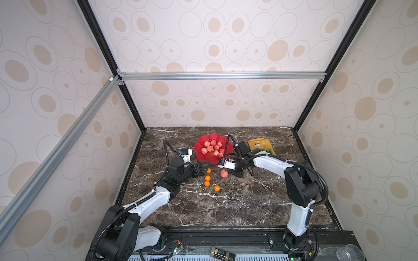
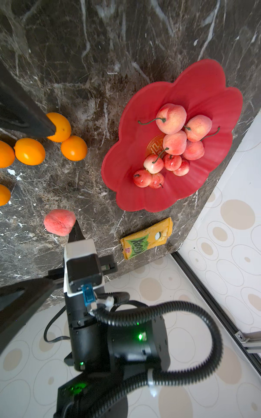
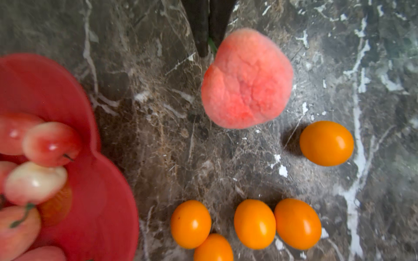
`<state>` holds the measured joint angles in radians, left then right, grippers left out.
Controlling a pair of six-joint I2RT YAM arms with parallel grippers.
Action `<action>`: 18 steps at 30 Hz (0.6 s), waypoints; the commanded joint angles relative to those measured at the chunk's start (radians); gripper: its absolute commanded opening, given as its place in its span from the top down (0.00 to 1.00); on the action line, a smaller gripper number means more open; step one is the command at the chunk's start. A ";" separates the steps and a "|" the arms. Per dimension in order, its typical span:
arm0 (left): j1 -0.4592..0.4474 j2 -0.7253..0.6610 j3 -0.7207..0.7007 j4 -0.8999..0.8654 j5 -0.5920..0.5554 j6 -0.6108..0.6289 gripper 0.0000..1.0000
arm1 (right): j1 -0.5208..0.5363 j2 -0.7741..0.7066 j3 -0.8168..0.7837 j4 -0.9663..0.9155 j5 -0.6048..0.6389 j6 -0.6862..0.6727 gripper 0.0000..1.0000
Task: Arrange fruit in a fruit bowl
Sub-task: Pick up the fruit from the center of the table, then place the fruit in the fruit bowl.
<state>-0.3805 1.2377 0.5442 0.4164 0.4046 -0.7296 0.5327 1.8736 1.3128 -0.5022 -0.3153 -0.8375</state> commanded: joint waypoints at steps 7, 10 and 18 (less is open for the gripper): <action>0.036 -0.033 0.023 -0.016 0.007 -0.001 0.02 | 0.040 -0.124 -0.017 0.091 0.140 0.415 1.00; 0.046 -0.028 0.030 -0.015 0.011 -0.001 0.02 | 0.057 -0.141 0.015 0.077 0.231 0.554 1.00; 0.077 0.009 0.053 0.008 0.028 -0.016 0.02 | 0.072 -0.073 0.182 -0.104 0.288 0.760 1.00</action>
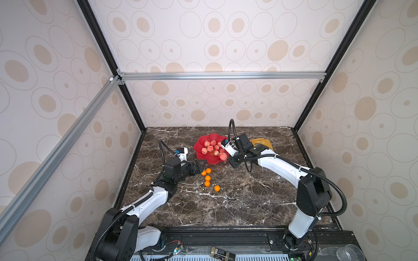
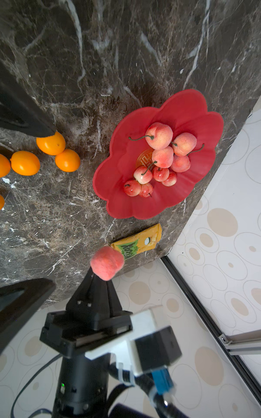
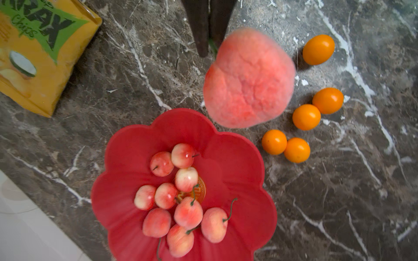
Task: Arrange fruit in a fruit bowl
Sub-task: Place the fruit in the fruit bowl.
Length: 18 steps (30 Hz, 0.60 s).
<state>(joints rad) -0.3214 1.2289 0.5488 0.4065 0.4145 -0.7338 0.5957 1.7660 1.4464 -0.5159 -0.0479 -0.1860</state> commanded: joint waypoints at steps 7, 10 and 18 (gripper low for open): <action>0.053 0.083 0.088 0.052 0.026 -0.027 0.02 | 0.024 0.180 0.266 -0.234 0.020 0.180 1.00; 0.064 0.120 0.111 0.062 0.027 -0.027 0.02 | 0.034 0.240 0.352 -0.272 0.048 0.193 1.00; 0.084 0.210 0.166 0.090 0.033 -0.027 0.02 | 0.039 0.418 0.588 -0.365 0.058 0.239 1.00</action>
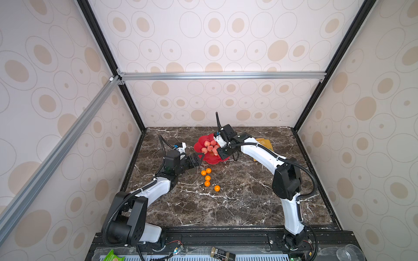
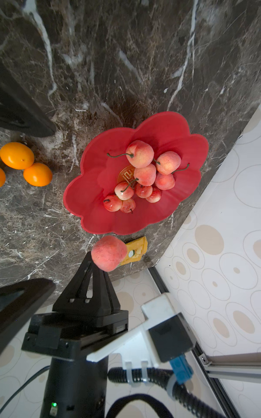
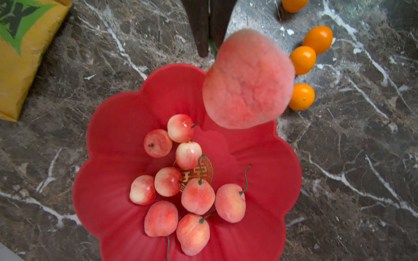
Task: Arrange fruit in a fruit bowl
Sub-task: Place the fruit in the fruit bowl.
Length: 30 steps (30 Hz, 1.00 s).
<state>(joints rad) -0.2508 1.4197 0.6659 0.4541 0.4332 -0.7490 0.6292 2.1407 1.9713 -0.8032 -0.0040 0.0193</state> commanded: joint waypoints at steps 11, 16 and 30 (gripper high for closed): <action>0.043 0.090 0.097 0.057 0.027 -0.012 0.02 | 0.008 0.257 0.353 -0.185 -0.020 0.090 1.00; 0.048 0.103 0.108 0.059 0.032 -0.013 0.02 | 0.008 0.328 0.444 -0.227 -0.041 0.134 1.00; 0.048 0.111 0.115 0.064 0.032 -0.012 0.02 | 0.009 0.404 0.475 -0.181 -0.082 0.283 1.00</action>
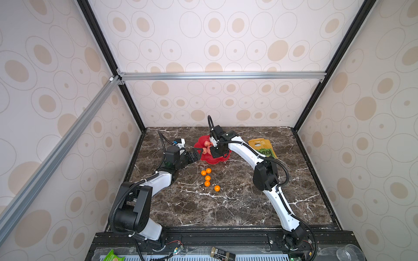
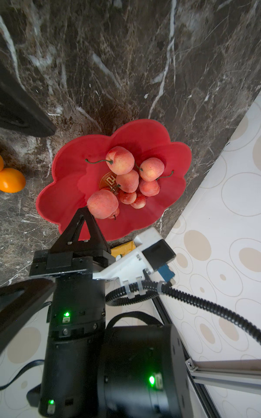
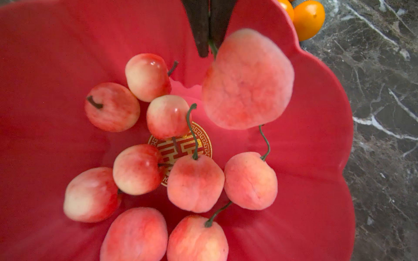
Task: Arrange fruit in a fruit bowl
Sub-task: Place the fruit in the fruit bowl.
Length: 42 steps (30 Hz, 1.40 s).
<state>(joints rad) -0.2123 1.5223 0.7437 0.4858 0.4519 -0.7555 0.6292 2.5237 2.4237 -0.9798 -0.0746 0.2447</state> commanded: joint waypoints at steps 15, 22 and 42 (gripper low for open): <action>0.009 0.006 0.032 0.028 0.039 0.000 0.02 | 0.009 0.049 0.012 0.033 -0.032 0.175 1.00; 0.009 0.007 0.031 0.028 0.041 0.000 0.02 | 0.008 0.059 0.012 0.044 -0.012 0.203 1.00; 0.008 0.009 0.037 0.020 0.042 0.006 0.02 | -0.004 0.117 0.063 0.061 0.009 0.216 0.92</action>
<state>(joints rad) -0.2111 1.5223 0.7448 0.4858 0.4881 -0.7555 0.6277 2.6202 2.4538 -0.9108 -0.0776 0.4484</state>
